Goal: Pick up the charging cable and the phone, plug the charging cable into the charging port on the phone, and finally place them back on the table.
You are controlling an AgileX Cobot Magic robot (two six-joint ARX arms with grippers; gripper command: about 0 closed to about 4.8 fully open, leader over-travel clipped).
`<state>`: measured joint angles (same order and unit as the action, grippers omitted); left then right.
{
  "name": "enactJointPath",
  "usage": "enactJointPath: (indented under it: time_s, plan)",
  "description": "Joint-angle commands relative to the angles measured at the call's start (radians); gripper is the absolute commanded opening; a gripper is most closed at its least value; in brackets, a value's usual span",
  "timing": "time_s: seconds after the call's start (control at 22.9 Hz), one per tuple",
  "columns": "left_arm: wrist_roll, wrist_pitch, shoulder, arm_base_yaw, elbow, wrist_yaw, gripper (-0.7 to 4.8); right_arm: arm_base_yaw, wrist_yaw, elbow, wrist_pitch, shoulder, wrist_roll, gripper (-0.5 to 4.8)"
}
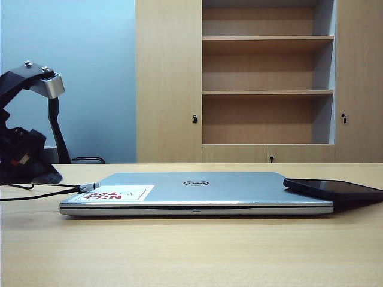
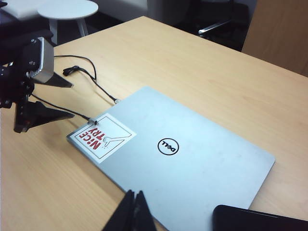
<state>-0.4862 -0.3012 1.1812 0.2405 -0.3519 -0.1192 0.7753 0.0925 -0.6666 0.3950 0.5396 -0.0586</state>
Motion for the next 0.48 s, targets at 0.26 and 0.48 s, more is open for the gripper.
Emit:
enactJointPath:
  time_s: [0.26,0.48]
  plan:
    - [-0.069,-0.039,0.016,0.000,-0.002,0.000,4.02,0.000,-0.006,-0.007,-0.017,-0.003,-0.002,-0.06]
    - [-0.109,-0.057,0.040,0.001,-0.001,0.000,4.00,0.000,-0.006,-0.007,-0.017,-0.003,-0.002,-0.06]
